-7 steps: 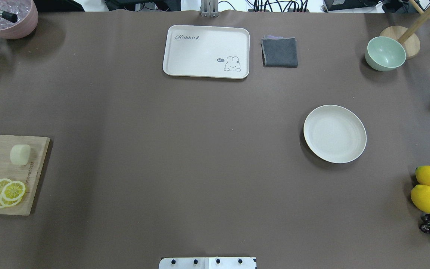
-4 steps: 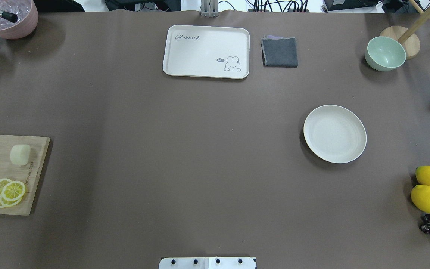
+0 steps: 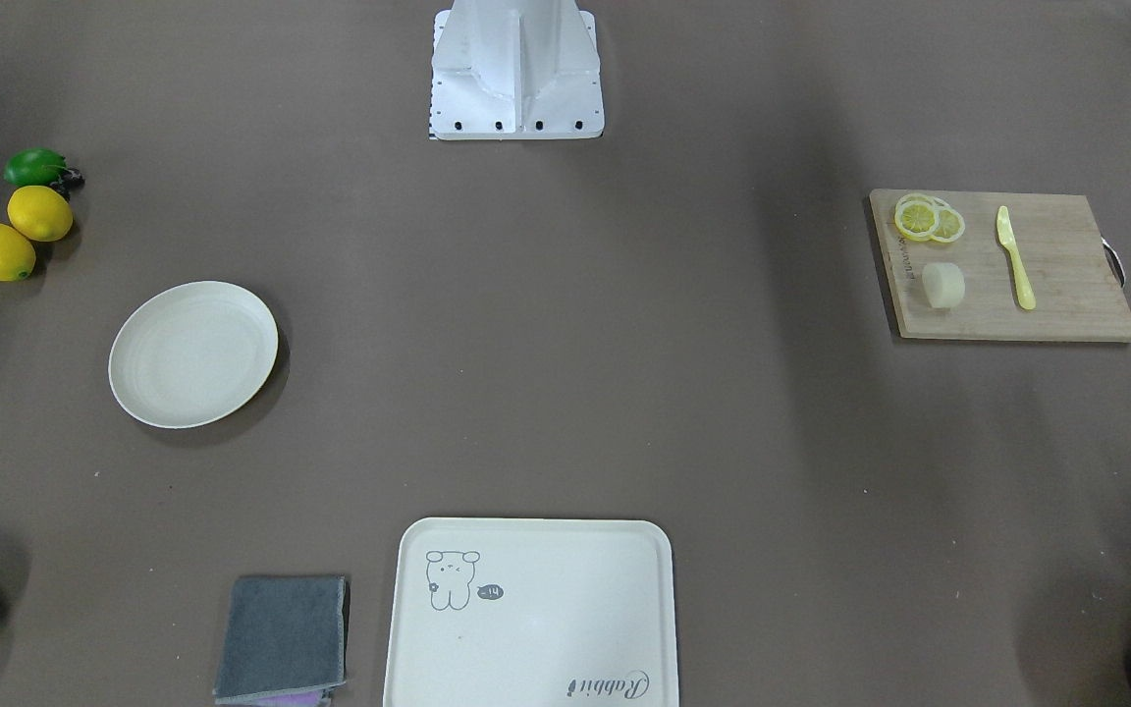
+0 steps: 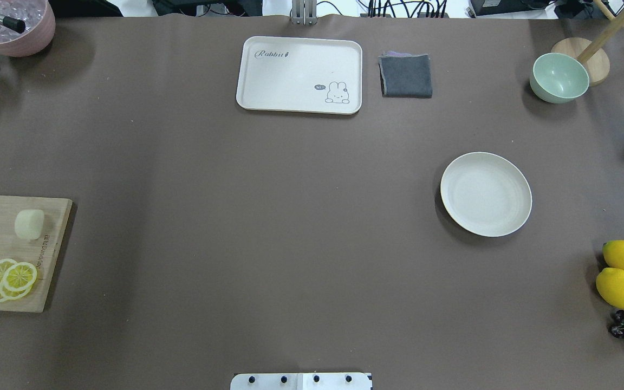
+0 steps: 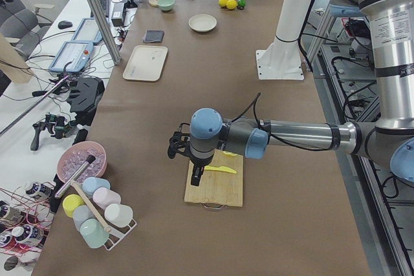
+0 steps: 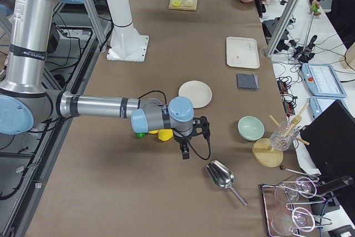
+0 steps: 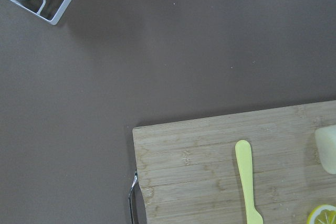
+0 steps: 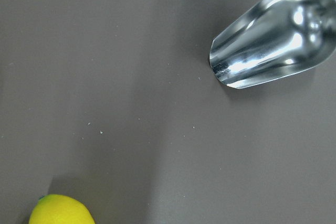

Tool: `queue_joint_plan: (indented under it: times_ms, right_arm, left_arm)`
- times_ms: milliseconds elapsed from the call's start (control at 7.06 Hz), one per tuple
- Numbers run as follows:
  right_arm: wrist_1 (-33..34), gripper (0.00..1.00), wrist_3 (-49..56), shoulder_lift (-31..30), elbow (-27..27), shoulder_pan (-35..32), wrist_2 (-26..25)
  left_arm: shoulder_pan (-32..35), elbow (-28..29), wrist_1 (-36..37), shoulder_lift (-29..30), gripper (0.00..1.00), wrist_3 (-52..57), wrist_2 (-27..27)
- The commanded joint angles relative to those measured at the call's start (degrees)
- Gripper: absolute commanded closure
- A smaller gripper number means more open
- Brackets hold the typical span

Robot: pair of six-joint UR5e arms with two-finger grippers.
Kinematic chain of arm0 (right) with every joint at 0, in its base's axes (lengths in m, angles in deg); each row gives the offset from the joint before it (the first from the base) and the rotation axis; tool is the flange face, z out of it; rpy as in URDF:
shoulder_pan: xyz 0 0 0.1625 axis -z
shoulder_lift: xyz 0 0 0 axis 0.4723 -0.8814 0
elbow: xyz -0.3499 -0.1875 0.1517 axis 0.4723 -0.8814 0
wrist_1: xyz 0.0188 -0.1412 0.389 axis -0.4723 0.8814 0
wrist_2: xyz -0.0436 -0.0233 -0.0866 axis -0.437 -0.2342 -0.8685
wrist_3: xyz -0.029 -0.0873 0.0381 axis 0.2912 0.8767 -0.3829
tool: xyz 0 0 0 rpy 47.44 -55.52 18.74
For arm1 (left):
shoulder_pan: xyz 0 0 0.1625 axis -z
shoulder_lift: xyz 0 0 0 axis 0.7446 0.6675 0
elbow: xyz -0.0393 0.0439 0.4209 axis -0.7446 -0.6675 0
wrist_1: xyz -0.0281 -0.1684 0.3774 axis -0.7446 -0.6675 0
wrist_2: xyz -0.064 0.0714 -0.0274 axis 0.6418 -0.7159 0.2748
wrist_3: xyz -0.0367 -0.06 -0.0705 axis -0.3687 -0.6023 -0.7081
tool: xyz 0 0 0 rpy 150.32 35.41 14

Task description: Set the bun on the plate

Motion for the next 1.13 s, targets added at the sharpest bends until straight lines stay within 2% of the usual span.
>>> queue_joint_plan:
  times_ms: [0,425,566,708,850,991]
  right_arm:
    - [-5.04,0.00,-0.28,-0.51,0.11,0.08,0.52]
    - [-8.73,0.00,-0.45,-0.51,-0.07,3.41,1.84]
    - [-8.66,0.00,-1.07,-0.25,-0.33,4.90,4.45]
    - [-9.18,0.01,-10.12,0.53,-0.07,9.44,6.65]
    - [-11.71,0.01,-19.61,3.76,-0.33,14.80,5.46]
    - [-12.25,0.02,-28.84,7.79,-1.47,18.94,1.18]
  left_arm:
    - [0.39,0.19,-0.48,0.00,0.02,-0.18,0.03]
    - [0.22,0.72,-0.66,-0.09,0.02,-0.18,0.03]
    - [0.22,0.63,-0.57,-0.01,0.02,-0.18,-0.14]
    - [0.22,0.28,-0.57,0.17,0.02,-0.27,-0.23]
    - [0.22,0.37,-0.48,0.26,0.02,-0.27,-0.41]
    - [0.22,0.37,-0.83,0.26,0.02,-0.01,-0.67]
